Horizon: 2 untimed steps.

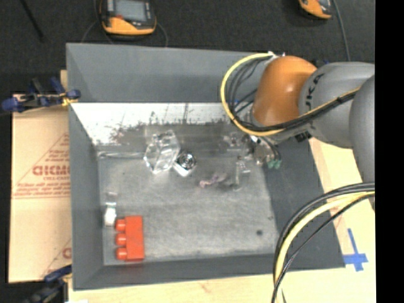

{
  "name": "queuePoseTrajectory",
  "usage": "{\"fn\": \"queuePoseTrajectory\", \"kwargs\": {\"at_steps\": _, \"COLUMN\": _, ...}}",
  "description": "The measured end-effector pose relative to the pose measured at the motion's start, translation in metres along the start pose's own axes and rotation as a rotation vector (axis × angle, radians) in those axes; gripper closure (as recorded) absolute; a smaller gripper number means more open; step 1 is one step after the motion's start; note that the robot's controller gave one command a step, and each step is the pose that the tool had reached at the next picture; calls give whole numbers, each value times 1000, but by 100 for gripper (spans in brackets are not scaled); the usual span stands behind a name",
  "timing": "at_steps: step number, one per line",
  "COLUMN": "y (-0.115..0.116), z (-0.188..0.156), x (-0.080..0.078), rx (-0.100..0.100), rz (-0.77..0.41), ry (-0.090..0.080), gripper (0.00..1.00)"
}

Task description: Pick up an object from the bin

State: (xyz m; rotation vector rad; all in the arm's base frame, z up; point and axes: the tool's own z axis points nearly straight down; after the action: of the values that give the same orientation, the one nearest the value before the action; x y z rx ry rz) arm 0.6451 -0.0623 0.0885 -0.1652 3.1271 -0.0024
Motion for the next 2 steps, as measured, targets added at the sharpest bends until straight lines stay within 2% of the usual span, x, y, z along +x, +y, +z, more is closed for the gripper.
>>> {"fn": "queuePoseTrajectory", "kwargs": {"at_steps": 1, "y": 24, "z": 18, "x": 33, "rx": -1, "rz": -87, "ry": 7, "gripper": 0}}
{"fn": "queuePoseTrajectory", "kwargs": {"at_steps": 2, "y": 12, "z": 17, "x": 6, "rx": -1, "rz": -314, "ry": 3, "gripper": 0}}
